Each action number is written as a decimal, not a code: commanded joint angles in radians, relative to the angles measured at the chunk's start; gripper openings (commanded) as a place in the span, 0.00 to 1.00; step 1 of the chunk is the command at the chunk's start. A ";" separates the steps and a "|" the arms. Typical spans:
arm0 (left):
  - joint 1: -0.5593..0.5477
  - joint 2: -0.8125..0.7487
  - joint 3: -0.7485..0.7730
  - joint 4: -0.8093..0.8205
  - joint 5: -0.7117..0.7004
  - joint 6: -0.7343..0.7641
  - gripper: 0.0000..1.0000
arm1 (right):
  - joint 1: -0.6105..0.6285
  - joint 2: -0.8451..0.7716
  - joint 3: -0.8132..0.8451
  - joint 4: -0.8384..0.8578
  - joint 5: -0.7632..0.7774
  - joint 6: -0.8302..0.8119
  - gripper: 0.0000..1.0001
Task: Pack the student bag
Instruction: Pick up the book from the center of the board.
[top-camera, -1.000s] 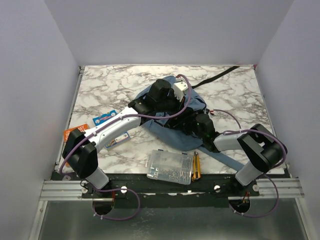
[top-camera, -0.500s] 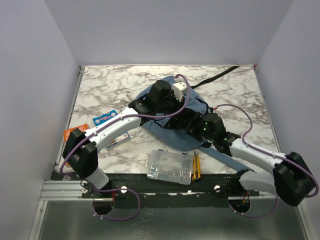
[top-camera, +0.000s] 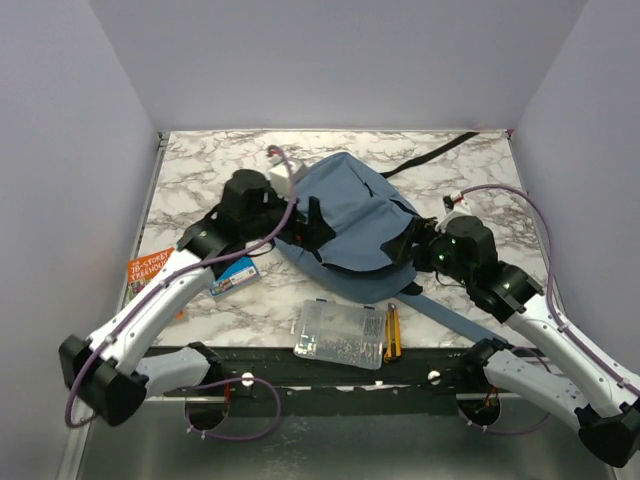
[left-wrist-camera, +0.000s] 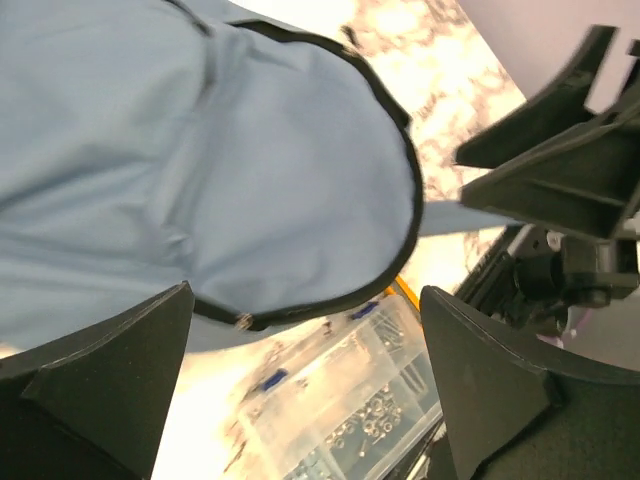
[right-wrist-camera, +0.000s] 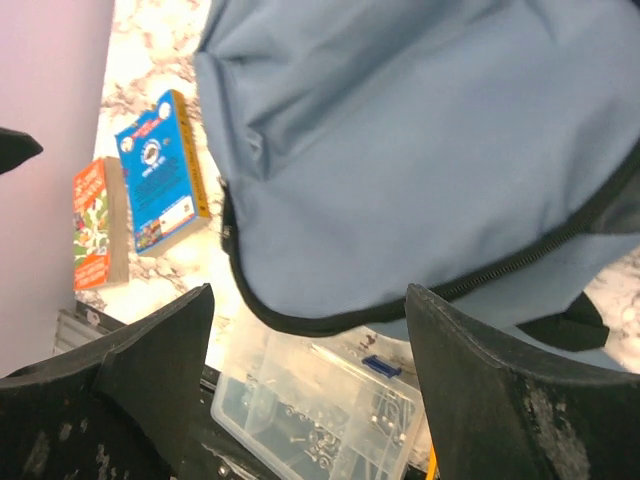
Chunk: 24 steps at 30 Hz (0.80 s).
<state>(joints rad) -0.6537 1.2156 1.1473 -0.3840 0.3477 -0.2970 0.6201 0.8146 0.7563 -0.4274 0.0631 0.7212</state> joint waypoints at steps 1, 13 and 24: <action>0.202 -0.196 -0.113 -0.183 -0.022 -0.062 0.98 | 0.008 0.046 0.121 -0.073 0.011 -0.078 0.81; 0.983 -0.319 -0.289 -0.324 -0.336 -0.329 0.98 | 0.304 0.563 0.393 0.289 -0.145 -0.080 0.81; 1.161 -0.082 -0.372 -0.148 -0.464 -0.384 0.98 | 0.409 1.115 0.664 0.495 -0.350 -0.071 0.82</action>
<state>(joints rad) 0.4858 1.0496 0.7921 -0.6132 -0.0589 -0.6590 1.0286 1.8221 1.3308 -0.0029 -0.2169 0.6571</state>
